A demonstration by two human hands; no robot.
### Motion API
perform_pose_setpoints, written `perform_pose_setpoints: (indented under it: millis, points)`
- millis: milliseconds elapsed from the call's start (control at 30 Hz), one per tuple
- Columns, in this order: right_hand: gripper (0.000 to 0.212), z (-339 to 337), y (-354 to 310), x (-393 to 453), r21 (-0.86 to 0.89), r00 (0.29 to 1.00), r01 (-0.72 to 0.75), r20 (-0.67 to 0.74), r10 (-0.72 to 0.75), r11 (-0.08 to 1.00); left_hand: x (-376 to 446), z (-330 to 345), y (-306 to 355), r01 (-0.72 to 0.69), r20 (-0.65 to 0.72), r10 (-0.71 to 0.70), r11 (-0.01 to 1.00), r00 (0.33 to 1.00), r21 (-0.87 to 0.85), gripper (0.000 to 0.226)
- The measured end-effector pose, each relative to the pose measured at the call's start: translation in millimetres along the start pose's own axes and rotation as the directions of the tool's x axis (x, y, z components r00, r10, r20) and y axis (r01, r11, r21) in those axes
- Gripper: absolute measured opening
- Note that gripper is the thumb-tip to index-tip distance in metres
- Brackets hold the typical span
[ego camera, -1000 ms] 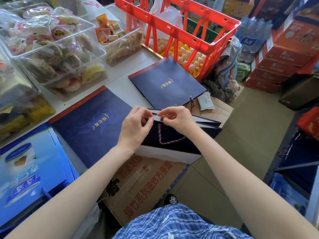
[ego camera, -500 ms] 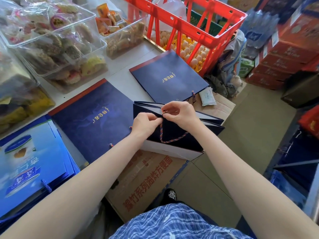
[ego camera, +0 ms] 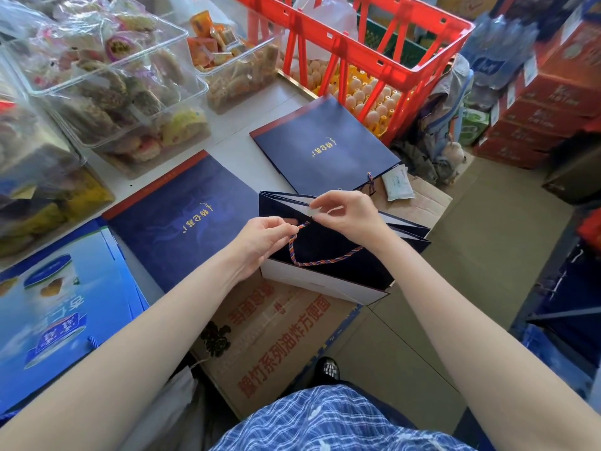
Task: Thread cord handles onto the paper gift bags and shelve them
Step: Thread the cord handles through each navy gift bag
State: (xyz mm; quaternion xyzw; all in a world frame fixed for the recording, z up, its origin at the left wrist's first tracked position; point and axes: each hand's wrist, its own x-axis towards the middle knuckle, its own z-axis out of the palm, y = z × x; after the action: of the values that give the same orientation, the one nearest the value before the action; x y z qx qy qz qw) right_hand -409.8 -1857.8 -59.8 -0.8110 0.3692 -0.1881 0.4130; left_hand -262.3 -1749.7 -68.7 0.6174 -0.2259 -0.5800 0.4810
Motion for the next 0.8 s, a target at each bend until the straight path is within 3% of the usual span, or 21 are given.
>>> perform_pose_setpoints:
  millis: [100,167,233,300,367,433,467,533,600,700,800]
  points:
    - [0.017,-6.5,11.9,1.1,-0.15,0.988,-0.042,-0.15,0.02,0.988,1.4,-4.1,1.1,-0.007,-0.004,0.007,0.991,1.0,0.131,0.031]
    - [0.023,-7.0,13.2,4.4,-0.272,0.989,-0.14,-0.073,0.125,0.952,0.9,-6.6,1.9,-0.032,0.031,0.024,0.959,0.999,0.283,0.026]
    - [0.02,-1.8,8.6,6.9,-0.253,0.984,-0.176,-0.048,0.17,0.951,-0.7,-9.8,6.4,-0.059,0.054,0.041,0.915,0.998,0.399,0.023]
    - [0.019,3.2,2.0,5.3,-0.222,0.986,-0.163,-0.077,0.149,0.961,0.6,-12.9,15.4,-0.143,-0.058,0.199,0.85,0.978,0.507,0.019]
    - [0.018,6.2,0.8,0.7,-0.221,0.99,-0.117,-0.106,0.096,0.968,-0.6,-13.2,33.8,-0.273,-0.181,0.498,0.703,0.848,0.657,0.014]
    - [0.017,8.4,3.5,-3.3,-0.231,0.991,-0.085,-0.116,0.059,0.969,0.2,-12.2,49.8,-0.338,-0.149,0.636,0.576,0.757,0.744,0.007]
    - [0.018,10.1,5.7,-4.9,-0.246,0.992,-0.072,-0.114,0.045,0.967,3.4,-11.3,53.2,-0.338,-0.092,0.629,0.529,0.772,0.778,0.005]
    - [0.018,14.0,5.6,-9.4,-0.286,0.993,-0.034,-0.121,-0.001,0.958,10.0,-8.1,52.5,-0.298,0.042,0.497,0.449,0.867,0.842,0.004]
    - [0.014,17.6,3.2,-14.1,-0.359,0.974,0.072,-0.175,-0.143,0.931,15.5,-3.8,45.1,-0.236,0.093,0.319,0.447,0.943,0.863,0.007]
    - [0.014,21.2,-1.6,-22.8,-0.481,0.942,0.186,-0.162,-0.295,0.857,21.4,-1.8,36.2,-0.154,0.033,0.259,0.461,0.965,0.874,0.006]
    - [0.008,23.8,-3.0,-30.6,-0.477,0.961,0.22,-0.046,-0.274,0.851,21.9,-1.5,30.9,-0.139,0.004,0.291,0.446,0.957,0.884,0.011]
